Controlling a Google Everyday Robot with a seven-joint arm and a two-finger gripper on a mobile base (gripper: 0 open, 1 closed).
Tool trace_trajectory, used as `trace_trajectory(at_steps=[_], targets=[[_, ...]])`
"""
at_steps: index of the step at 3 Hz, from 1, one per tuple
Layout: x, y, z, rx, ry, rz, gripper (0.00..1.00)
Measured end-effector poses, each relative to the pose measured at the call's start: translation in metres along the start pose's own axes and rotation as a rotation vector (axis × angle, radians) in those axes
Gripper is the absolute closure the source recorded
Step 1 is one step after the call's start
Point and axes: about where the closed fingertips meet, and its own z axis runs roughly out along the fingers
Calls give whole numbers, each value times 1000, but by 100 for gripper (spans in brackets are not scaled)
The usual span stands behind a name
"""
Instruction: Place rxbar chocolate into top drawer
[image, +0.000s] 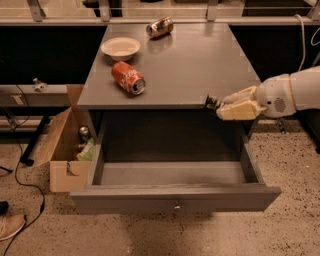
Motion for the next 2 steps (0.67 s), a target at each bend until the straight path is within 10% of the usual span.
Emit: trace_trajectory(at_steps=[2], targets=[[48, 38, 27, -33, 68, 107, 100]])
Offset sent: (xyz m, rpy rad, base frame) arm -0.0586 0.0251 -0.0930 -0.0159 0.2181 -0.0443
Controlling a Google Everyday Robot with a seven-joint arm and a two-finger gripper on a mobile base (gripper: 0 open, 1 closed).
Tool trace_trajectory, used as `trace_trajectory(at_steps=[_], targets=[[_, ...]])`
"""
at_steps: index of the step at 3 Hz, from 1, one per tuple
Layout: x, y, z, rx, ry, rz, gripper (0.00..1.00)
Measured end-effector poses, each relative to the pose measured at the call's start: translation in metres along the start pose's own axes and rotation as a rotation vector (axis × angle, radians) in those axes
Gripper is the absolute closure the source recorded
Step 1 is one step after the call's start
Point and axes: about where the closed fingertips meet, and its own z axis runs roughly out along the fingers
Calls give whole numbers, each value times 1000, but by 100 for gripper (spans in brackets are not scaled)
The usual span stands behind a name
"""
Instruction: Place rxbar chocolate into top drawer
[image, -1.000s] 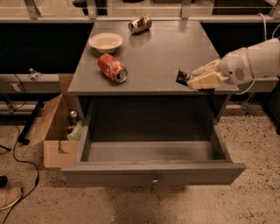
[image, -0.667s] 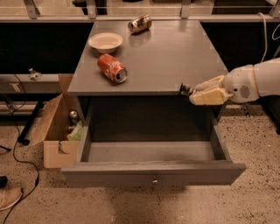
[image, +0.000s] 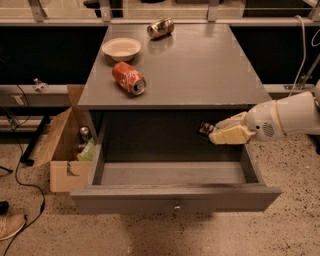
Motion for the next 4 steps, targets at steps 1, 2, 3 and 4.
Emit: trace_trajectory(at_steps=[1, 2, 3, 4], targets=[[23, 7, 39, -38, 26, 47, 100], [35, 3, 78, -27, 32, 80, 100], [35, -7, 113, -31, 15, 98, 84], [33, -14, 140, -50, -2, 112, 61]])
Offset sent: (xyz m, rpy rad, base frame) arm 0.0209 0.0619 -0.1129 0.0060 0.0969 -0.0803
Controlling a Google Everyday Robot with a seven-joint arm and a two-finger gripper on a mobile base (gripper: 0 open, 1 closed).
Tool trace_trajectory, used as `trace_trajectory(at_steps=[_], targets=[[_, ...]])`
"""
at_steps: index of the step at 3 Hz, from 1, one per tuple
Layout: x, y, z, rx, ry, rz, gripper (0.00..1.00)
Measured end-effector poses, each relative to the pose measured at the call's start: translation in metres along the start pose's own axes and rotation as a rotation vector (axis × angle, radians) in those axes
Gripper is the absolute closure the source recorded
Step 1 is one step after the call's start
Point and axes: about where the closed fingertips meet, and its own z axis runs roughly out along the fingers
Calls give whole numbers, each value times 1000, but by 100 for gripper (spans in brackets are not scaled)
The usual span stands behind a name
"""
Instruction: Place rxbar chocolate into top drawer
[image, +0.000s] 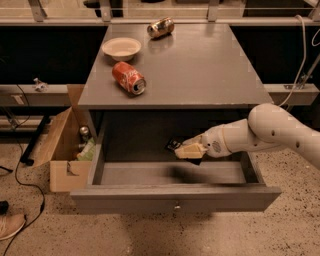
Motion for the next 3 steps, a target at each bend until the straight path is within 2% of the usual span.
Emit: trace_trajectory(at_steps=[2, 3], targets=[[2, -5, 25, -36, -12, 19, 14], [7, -6, 21, -45, -13, 28, 0]])
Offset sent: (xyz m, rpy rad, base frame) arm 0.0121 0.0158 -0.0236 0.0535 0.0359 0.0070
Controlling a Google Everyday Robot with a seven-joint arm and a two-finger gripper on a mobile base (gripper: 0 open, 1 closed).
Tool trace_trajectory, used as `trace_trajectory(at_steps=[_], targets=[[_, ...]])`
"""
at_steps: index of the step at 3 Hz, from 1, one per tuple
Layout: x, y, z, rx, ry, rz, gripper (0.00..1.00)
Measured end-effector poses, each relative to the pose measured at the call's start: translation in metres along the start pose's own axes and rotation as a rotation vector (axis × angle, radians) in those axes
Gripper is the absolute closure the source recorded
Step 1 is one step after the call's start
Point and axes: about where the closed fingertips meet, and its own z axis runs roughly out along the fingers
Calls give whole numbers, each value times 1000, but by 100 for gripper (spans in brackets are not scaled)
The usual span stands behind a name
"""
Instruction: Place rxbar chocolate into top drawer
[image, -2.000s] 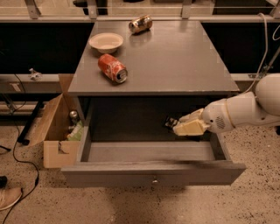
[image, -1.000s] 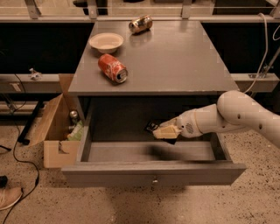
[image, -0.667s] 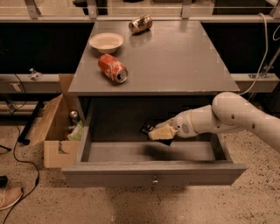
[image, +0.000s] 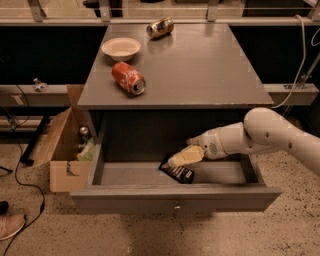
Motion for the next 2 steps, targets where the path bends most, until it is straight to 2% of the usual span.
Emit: trace_trajectory(at_steps=[1, 2], targets=[[4, 2, -30, 37, -35, 20, 0], [20, -1, -104, 139, -112, 78, 0]])
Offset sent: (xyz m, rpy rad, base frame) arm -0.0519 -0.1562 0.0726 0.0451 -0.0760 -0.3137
